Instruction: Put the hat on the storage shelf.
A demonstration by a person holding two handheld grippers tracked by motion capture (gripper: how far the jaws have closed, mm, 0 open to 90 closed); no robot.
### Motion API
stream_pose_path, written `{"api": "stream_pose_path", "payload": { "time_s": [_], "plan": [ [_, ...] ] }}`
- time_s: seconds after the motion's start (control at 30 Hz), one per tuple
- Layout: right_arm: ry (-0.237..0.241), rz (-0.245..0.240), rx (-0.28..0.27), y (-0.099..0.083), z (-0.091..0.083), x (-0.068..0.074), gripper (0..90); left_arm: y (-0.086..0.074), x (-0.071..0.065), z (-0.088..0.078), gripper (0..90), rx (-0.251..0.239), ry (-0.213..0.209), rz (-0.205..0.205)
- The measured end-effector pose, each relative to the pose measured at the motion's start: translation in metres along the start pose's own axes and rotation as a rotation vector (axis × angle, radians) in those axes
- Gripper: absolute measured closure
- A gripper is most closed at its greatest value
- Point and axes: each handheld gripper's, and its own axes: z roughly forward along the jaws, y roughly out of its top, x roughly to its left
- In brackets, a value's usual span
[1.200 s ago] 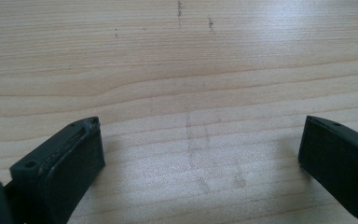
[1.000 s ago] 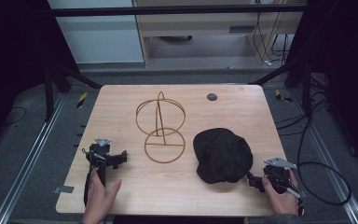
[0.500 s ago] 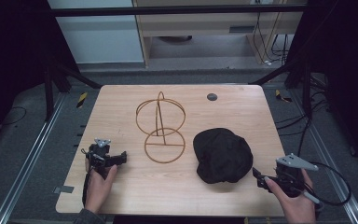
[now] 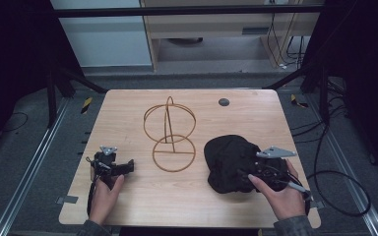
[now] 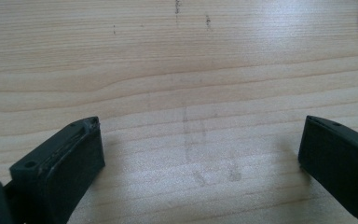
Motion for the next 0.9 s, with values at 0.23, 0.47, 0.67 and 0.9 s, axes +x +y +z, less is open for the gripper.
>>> {"api": "stream_pose_path", "payload": {
  "time_s": [0.23, 0.47, 0.67, 0.9],
  "plan": [
    [-0.006, 0.001, 0.02, 0.004, 0.007, 0.003, 6.4, 0.0, 0.0, 0.0, 0.0, 0.0, -0.002, 0.003],
    [-0.016, -0.019, 0.071, 0.017, 0.016, 0.002, 5.4, 0.0, -0.001, 0.0, 0.0, -0.003, -0.004, 0.002],
    [-0.011, -0.008, 0.14, 0.02, 0.032, -0.002, 5.2, 0.0, -0.002, 0.0, 0.0, -0.003, -0.006, 0.001],
    [0.016, -0.019, 0.188, 0.018, 0.042, -0.005, 13.6, 0.0, -0.002, 0.0, 0.0, -0.002, -0.007, 0.006]
  ]
}}
